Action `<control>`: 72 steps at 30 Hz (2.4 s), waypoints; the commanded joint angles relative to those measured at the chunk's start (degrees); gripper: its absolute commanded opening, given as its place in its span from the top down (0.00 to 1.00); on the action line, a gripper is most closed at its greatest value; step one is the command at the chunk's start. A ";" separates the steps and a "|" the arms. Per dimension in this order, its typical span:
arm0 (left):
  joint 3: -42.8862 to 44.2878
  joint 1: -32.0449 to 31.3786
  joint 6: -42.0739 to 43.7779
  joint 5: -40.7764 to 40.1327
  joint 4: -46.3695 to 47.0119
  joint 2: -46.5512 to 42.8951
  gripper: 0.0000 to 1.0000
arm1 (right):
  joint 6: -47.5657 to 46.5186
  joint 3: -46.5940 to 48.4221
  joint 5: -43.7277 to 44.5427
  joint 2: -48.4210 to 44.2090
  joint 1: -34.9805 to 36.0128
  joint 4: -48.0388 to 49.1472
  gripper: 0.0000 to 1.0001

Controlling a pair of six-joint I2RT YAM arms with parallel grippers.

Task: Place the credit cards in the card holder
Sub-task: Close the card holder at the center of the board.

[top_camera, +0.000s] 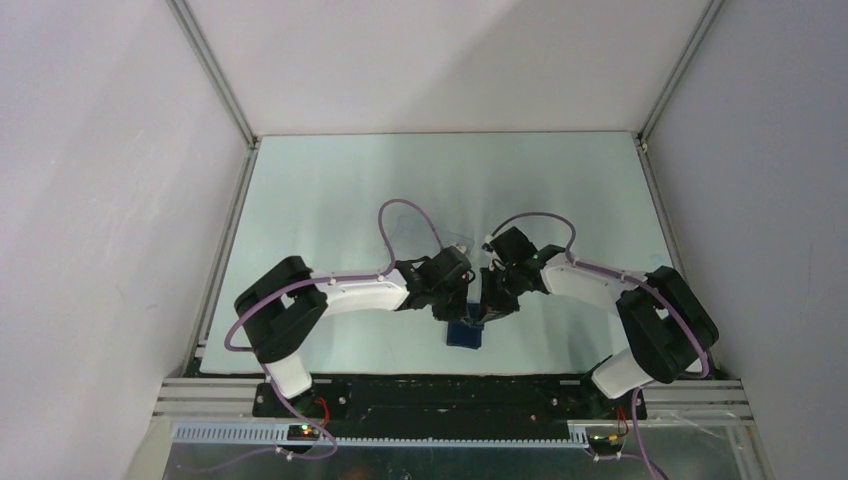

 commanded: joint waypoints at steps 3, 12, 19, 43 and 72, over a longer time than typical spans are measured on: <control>2.21 -0.58 2.07 -1.64 -2.46 -1.62 1.00 | 0.24 1.47 3.57 4.48 0.72 0.32 0.98; 2.39 -0.81 2.36 -1.61 -3.16 -1.71 1.00 | -0.01 2.46 7.96 8.23 1.37 -0.99 0.98; 2.60 -1.11 2.53 -2.26 -4.31 -1.78 1.00 | -0.30 2.43 4.60 3.82 0.89 -0.18 0.97; 2.82 -1.29 2.79 -3.02 -5.26 -2.89 1.00 | -1.58 4.85 10.98 11.40 0.86 0.59 0.95; 6.33 -2.72 3.49 -4.91 -8.85 2.42 1.00 | -2.20 7.52 7.32 3.36 0.50 -2.13 0.91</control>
